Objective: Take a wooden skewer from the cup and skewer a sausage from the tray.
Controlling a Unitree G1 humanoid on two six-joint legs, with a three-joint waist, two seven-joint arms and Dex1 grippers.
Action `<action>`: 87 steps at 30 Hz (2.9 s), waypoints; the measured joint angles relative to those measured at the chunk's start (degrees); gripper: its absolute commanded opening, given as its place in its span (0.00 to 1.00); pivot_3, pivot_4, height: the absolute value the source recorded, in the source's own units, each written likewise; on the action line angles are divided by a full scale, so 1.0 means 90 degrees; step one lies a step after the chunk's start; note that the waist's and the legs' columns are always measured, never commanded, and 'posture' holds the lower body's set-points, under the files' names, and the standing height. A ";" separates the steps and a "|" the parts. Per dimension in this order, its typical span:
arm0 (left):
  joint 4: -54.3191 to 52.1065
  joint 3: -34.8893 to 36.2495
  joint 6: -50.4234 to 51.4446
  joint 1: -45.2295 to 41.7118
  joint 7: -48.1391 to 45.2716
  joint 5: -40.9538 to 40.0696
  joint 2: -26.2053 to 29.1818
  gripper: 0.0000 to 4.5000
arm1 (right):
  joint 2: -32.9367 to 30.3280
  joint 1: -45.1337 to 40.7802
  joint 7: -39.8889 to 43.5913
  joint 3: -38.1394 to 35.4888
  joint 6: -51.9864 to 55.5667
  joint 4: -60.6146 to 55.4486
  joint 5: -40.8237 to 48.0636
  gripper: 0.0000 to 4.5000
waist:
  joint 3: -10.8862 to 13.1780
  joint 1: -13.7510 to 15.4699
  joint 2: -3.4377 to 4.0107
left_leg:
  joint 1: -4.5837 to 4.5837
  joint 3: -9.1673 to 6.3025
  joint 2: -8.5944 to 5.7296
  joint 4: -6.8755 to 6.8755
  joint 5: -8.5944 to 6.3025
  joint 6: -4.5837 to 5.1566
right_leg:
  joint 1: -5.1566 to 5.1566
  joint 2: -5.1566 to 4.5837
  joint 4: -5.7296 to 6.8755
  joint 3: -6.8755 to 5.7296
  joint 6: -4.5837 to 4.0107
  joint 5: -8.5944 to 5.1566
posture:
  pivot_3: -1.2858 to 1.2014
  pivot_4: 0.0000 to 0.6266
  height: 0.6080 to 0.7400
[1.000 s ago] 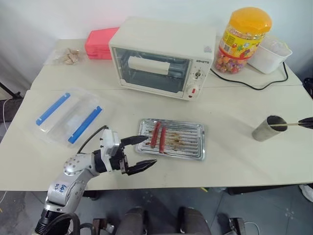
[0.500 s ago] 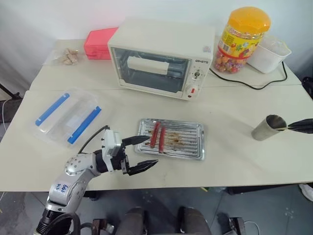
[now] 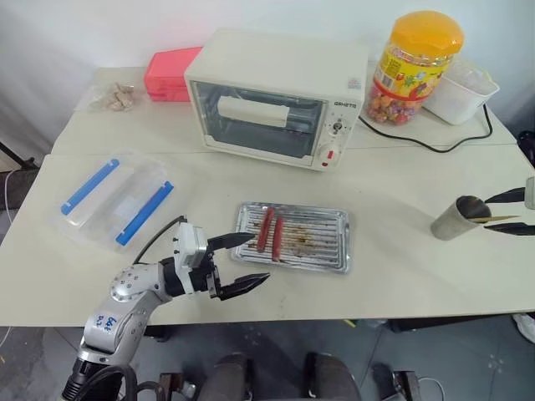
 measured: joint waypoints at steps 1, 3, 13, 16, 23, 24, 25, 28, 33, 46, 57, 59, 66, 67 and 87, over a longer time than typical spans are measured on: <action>0.0000 0.0000 0.0000 0.0000 0.0001 0.0002 -0.0002 1.00 | 0.0000 0.0000 -0.0001 0.0022 -0.0005 -0.0007 -0.0030 0.54 | 0.0000 0.0002 0.0000 | 0.0000 0.0000 0.0000 0.0000 0.0000 0.0000 | 0.0000 0.0000 0.0000 0.0000 0.0000 0.0000 | 0.52 0.24 1.00; 0.0000 0.0000 0.0000 -0.0002 0.0004 0.0004 -0.0003 1.00 | 0.0000 0.0000 -0.0001 0.0031 -0.0017 -0.0006 -0.0079 0.50 | 0.0000 0.0004 0.0000 | 0.0000 0.0000 0.0000 0.0000 0.0000 0.0000 | 0.0000 0.0000 0.0000 0.0000 0.0000 0.0000 | 0.52 0.24 1.00; -0.0001 0.0001 0.0000 -0.0002 0.0031 0.0005 -0.0003 1.00 | 0.0000 0.0000 0.0009 0.0034 -0.0086 0.0017 -0.0116 0.02 | 0.0000 0.0002 0.0000 | 0.0000 0.0000 0.0000 0.0000 0.0000 0.0000 | 0.0000 0.0000 0.0000 0.0000 0.0000 0.0000 | 0.52 0.24 1.00; -0.0006 0.0001 0.0001 -0.0002 0.0069 0.0006 -0.0003 1.00 | 0.0000 0.0000 0.0013 0.0034 -0.0081 0.0003 -0.0087 0.02 | 0.0000 0.0001 0.0000 | 0.0000 0.0000 0.0000 0.0000 0.0000 0.0000 | 0.0000 0.0000 0.0000 0.0000 0.0000 0.0000 | 0.52 0.24 1.00; -0.0015 0.0001 0.0001 -0.0002 0.0082 0.0005 -0.0003 1.00 | -0.0216 0.0000 0.0017 0.0033 0.0065 -0.0192 -0.0041 0.02 | 0.0000 0.0014 0.0001 | 0.0000 0.0001 0.0000 0.0000 0.0000 0.0000 | 0.0000 -0.0001 0.0000 0.0000 0.0000 0.0000 | 0.52 0.24 1.00; -0.0015 0.0000 0.0001 -0.0004 0.0082 0.0005 -0.0003 1.00 | -0.0261 0.0006 0.0017 0.0033 0.0172 -0.0237 -0.0039 0.02 | 0.0000 0.0013 0.0001 | 0.0000 0.0000 0.0000 0.0000 0.0000 0.0000 | 0.0000 0.0000 0.0000 0.0001 0.0000 0.0000 | 0.52 0.24 1.00; -0.0015 0.0000 0.0001 -0.0006 0.0082 0.0006 -0.0004 1.00 | -0.0327 0.0025 0.0017 0.0033 0.0412 -0.0309 -0.0036 0.02 | 0.0000 0.0014 0.0001 | 0.0000 0.0000 0.0000 0.0000 0.0000 0.0000 | 0.0000 0.0000 0.0000 0.0000 0.0000 0.0000 | 0.52 0.24 1.00; -0.0015 -0.0002 0.0001 -0.0009 0.0083 0.0006 -0.0009 1.00 | -0.0397 0.0111 0.0016 0.0025 0.0791 -0.0394 -0.0017 0.14 | 0.0000 0.0010 0.0001 | 0.0000 0.0000 0.0000 0.0000 0.0000 0.0000 | 0.0000 0.0000 0.0000 0.0000 0.0000 0.0000 | 0.52 0.24 1.00; -0.0014 -0.0002 0.0001 -0.0016 0.0089 0.0006 -0.0015 1.00 | -0.0398 0.0247 0.0013 0.0036 0.0131 -0.0216 -0.0191 0.44 | 0.0000 0.0003 0.0004 | 0.0000 0.0002 0.0000 0.0000 0.0000 -0.0001 | -0.0001 0.0000 0.0001 0.0001 0.0000 0.0000 | 0.52 0.24 1.00; -0.0015 0.0000 0.0001 -0.0016 0.0129 0.0006 -0.0014 1.00 | -0.0271 -0.0004 0.0018 0.0045 -0.0414 0.0248 -0.0339 0.32 | 0.0000 -0.0016 0.0004 | 0.0000 0.0001 0.0000 0.0000 0.0000 -0.0001 | -0.0001 0.0000 0.0001 0.0001 0.0000 0.0000 | 0.52 0.24 1.00; -0.0015 0.0000 0.0002 -0.0016 0.0129 0.0005 -0.0013 1.00 | -0.0201 -0.0014 0.0027 0.0044 -0.0340 0.0166 -0.0248 0.01 | 0.0000 -0.0071 0.0004 | 0.0000 0.0000 0.0000 0.0000 0.0000 -0.0001 | -0.0001 0.0000 0.0002 0.0001 0.0000 0.0000 | 0.52 0.24 1.00; -0.0014 0.0000 0.0002 -0.0016 0.0128 0.0005 -0.0013 1.00 | -0.0202 -0.0014 0.0027 0.0045 -0.0326 0.0149 -0.0245 0.01 | 0.0000 -0.0073 0.0004 | 0.0000 0.0000 0.0000 0.0000 0.0000 -0.0001 | -0.0001 0.0000 0.0001 0.0000 0.0000 0.0000 | 0.52 0.24 1.00; -0.0015 0.0000 0.0002 -0.0014 0.0128 0.0006 -0.0013 1.00 | -0.0208 -0.0082 0.0037 0.0033 0.0114 -0.0012 0.0016 0.01 | 0.0000 -0.0076 0.0006 | 0.0000 0.0000 0.0000 0.0000 0.0000 -0.0001 | -0.0001 0.0000 0.0002 0.0001 0.0000 0.0000 | 0.52 0.24 1.00; -0.0015 0.0000 0.0002 -0.0014 0.0127 0.0006 -0.0013 1.00 | -0.0227 -0.0116 0.0037 0.0027 0.0246 -0.0090 0.0087 0.01 | 0.0000 -0.0077 0.0006 | 0.0000 -0.0001 0.0001 0.0000 0.0000 -0.0001 | -0.0001 0.0000 0.0002 0.0001 0.0000 0.0000 | 0.52 0.24 1.00; -0.0011 -0.0014 0.0002 -0.0028 0.0109 0.0030 -0.0026 1.00 | -0.0533 -0.0208 0.0037 0.0015 0.2074 -0.0432 0.0851 0.01 | 0.0001 -0.0071 0.0007 | -0.0001 -0.0001 0.0001 0.0001 -0.0001 -0.0001 | -0.0002 0.0000 0.0002 0.0001 0.0000 0.0000 | 0.52 0.24 1.00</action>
